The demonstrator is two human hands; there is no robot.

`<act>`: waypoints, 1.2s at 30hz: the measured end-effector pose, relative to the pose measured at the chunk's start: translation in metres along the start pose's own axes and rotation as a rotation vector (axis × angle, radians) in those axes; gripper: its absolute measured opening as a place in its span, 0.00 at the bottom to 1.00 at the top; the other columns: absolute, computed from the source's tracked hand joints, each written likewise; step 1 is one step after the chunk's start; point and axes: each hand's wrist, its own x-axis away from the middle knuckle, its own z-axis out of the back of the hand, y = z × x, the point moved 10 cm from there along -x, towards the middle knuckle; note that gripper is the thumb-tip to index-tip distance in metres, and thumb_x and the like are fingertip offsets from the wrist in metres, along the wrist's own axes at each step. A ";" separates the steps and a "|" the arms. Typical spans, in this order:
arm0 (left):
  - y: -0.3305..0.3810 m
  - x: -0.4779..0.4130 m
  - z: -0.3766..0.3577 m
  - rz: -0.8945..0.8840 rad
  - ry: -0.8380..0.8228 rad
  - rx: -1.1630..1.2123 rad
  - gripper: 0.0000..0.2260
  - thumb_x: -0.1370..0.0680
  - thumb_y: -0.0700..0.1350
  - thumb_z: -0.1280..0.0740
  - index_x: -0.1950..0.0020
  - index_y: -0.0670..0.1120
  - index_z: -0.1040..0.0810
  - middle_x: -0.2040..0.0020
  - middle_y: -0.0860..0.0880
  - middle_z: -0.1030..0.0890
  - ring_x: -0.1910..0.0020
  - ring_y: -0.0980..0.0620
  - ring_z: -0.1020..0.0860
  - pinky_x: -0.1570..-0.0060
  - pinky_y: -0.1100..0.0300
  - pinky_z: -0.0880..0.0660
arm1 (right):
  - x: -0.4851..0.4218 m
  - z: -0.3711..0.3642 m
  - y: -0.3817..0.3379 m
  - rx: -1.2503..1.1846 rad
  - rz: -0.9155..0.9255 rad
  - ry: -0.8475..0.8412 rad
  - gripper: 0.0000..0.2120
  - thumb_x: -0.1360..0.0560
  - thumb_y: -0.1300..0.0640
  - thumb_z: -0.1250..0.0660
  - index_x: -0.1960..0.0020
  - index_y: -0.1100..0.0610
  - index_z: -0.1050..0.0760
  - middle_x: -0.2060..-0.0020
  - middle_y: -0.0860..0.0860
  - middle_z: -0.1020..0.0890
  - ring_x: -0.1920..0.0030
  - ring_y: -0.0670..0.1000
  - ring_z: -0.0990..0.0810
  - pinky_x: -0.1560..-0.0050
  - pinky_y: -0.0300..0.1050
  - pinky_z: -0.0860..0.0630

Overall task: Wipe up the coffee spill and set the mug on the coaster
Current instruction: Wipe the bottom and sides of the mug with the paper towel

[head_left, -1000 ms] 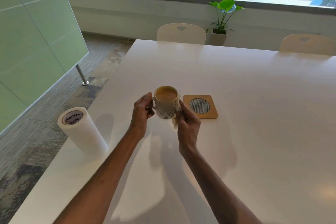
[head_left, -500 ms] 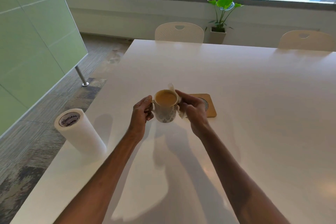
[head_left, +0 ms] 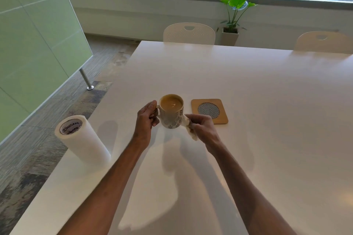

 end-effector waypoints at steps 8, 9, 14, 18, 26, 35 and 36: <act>-0.021 -0.005 0.013 0.017 0.048 -0.031 0.19 0.12 0.45 0.37 0.63 0.53 0.29 0.67 0.56 0.36 0.68 0.57 0.38 0.69 0.63 0.39 | 0.012 0.011 0.009 -0.255 0.041 0.263 0.14 0.16 0.68 0.38 0.39 0.58 0.15 0.58 0.50 0.20 0.61 0.41 0.26 0.57 0.37 0.28; -0.025 -0.006 0.014 0.020 0.049 -0.037 0.19 0.12 0.45 0.37 0.63 0.53 0.29 0.67 0.56 0.36 0.68 0.57 0.38 0.68 0.62 0.39 | 0.012 0.007 0.009 -0.265 0.038 0.260 0.13 0.16 0.68 0.38 0.40 0.57 0.16 0.57 0.51 0.20 0.60 0.42 0.26 0.55 0.39 0.29; -0.042 -0.010 0.018 0.034 0.049 -0.070 0.16 0.12 0.46 0.37 0.61 0.52 0.30 0.66 0.54 0.35 0.67 0.56 0.37 0.67 0.61 0.37 | 0.011 -0.018 0.013 -0.304 0.012 0.183 0.08 0.14 0.60 0.35 0.38 0.57 0.18 0.54 0.48 0.14 0.54 0.43 0.19 0.48 0.46 0.25; -0.053 -0.013 0.021 0.048 0.048 -0.085 0.15 0.12 0.47 0.37 0.59 0.51 0.28 0.65 0.53 0.33 0.65 0.56 0.34 0.65 0.60 0.35 | 0.012 -0.026 0.018 -0.296 -0.004 0.201 0.07 0.13 0.59 0.36 0.39 0.57 0.19 0.56 0.44 0.13 0.57 0.40 0.18 0.48 0.48 0.24; -0.063 -0.019 0.026 0.076 0.054 -0.075 0.15 0.11 0.47 0.38 0.58 0.50 0.26 0.64 0.53 0.30 0.65 0.55 0.33 0.65 0.60 0.34 | 0.006 -0.029 0.025 -0.271 -0.037 0.210 0.08 0.13 0.61 0.37 0.39 0.58 0.20 0.56 0.46 0.13 0.57 0.40 0.17 0.49 0.49 0.23; -0.065 -0.020 0.031 0.087 0.057 -0.083 0.17 0.11 0.48 0.38 0.61 0.52 0.26 0.65 0.54 0.30 0.65 0.56 0.33 0.65 0.60 0.34 | 0.003 -0.036 0.031 -0.296 -0.059 0.237 0.09 0.14 0.63 0.37 0.38 0.59 0.20 0.55 0.52 0.14 0.56 0.47 0.20 0.52 0.47 0.24; -0.065 -0.020 0.031 0.089 0.058 -0.080 0.17 0.11 0.48 0.38 0.61 0.52 0.26 0.65 0.54 0.30 0.65 0.56 0.33 0.65 0.60 0.34 | 0.003 -0.036 0.031 -0.295 -0.059 0.238 0.09 0.14 0.63 0.37 0.38 0.59 0.20 0.55 0.52 0.15 0.56 0.46 0.20 0.53 0.46 0.24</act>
